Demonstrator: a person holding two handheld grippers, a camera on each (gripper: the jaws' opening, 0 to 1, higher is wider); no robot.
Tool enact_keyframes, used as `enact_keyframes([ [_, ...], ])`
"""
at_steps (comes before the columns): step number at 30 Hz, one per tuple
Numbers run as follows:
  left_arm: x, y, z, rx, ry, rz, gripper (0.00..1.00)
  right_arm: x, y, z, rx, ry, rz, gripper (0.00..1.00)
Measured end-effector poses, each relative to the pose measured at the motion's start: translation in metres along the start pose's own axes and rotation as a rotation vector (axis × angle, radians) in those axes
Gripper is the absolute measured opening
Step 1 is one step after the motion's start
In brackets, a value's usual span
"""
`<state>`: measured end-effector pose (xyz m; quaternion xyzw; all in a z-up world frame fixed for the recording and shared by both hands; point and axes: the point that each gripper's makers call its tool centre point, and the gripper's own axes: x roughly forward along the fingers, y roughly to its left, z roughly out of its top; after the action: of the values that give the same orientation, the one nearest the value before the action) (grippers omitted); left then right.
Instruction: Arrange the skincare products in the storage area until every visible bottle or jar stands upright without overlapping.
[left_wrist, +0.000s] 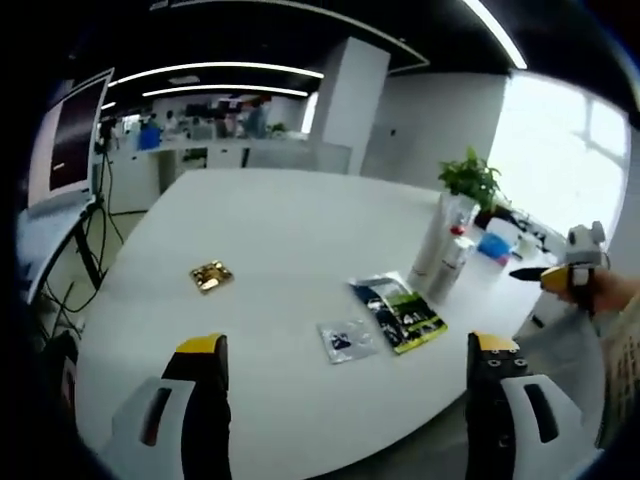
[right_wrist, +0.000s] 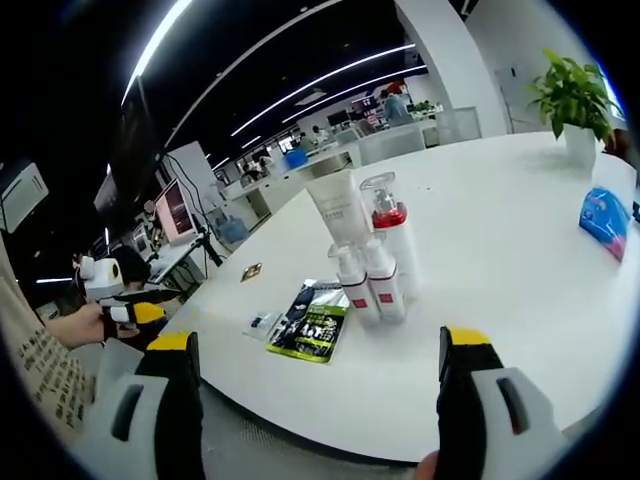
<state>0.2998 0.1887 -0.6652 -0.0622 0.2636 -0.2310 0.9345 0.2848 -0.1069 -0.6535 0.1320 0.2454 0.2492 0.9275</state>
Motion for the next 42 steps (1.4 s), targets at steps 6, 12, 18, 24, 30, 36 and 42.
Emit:
enact_keyframes([
  [6, -0.002, 0.001, -0.001, -0.022, -0.007, 0.002, 0.97, 0.0, -0.001, 0.0, 0.003, 0.0, -0.001, 0.99],
  [12, -0.002, -0.003, -0.002, -0.012, 0.01, 0.0, 0.97, 0.0, -0.001, 0.0, 0.005, 0.0, -0.001, 0.99],
  [18, 0.001, 0.0, -0.001, -0.023, 0.018, 0.003, 0.97, 0.0, -0.001, 0.0, 0.002, 0.0, -0.002, 0.99],
  [24, 0.009, 0.006, 0.002, -0.029, 0.045, 0.011, 0.95, 0.0, -0.001, 0.002, 0.002, -0.004, -0.006, 0.99],
  [30, 0.019, 0.016, 0.007, -0.011, 0.073, 0.03, 0.96, 0.0, -0.002, 0.003, 0.006, -0.013, -0.01, 0.99],
  [36, 0.029, 0.029, 0.012, -0.029, 0.079, 0.065, 0.96, 0.001, -0.003, 0.004, 0.007, -0.015, -0.013, 0.99],
  [42, 0.042, 0.05, 0.013, -0.065, 0.109, 0.119, 0.96, 0.001, -0.004, 0.003, 0.009, -0.009, -0.018, 0.99],
])
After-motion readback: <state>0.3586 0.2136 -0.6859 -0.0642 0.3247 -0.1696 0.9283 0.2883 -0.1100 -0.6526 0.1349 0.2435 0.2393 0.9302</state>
